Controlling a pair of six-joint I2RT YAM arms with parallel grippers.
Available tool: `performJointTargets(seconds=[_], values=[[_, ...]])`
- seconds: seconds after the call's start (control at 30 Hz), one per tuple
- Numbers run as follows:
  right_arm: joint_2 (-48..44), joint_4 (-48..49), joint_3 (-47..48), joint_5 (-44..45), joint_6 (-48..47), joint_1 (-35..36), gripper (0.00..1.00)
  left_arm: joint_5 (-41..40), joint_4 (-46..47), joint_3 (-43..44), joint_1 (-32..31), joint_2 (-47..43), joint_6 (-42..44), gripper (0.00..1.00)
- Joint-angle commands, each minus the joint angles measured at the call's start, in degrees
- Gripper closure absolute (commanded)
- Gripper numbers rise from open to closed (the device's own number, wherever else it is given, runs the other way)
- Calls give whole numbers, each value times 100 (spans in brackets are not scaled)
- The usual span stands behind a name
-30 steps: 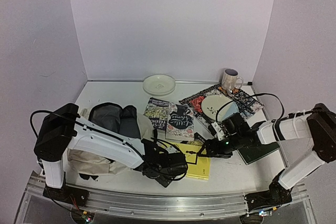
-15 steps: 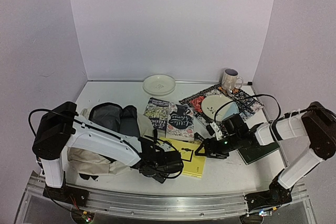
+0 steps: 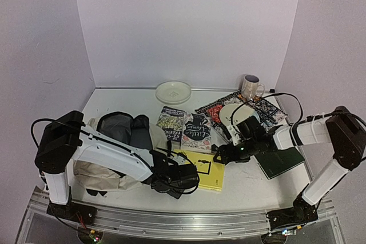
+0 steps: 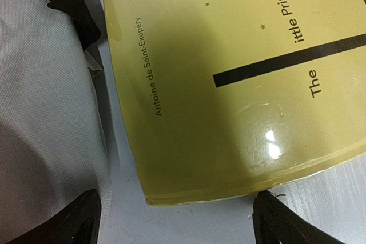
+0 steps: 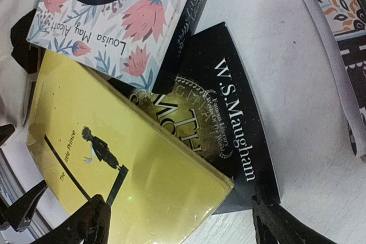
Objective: Pack the student bag
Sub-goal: Move the book to the center of the board, then pick up the book from the center of the board.
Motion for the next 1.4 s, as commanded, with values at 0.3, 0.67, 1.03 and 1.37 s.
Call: performJointTargets(seconds=[0.3, 0.67, 1.03, 1.37], values=[[875, 38, 266, -1157, -307, -19, 19, -66, 309, -209, 129, 97, -55, 7], [75, 916, 20, -2995, 200, -73, 32, -171, 608, -355, 265, 221, -307, 7], [-64, 1462, 10, -3655, 592, -98, 50, -413, 1034, -476, 276, -19, -589, 6], [299, 2455, -218, -3674, 993, -98, 68, -108, 2214, -681, 276, -171, -521, 6]])
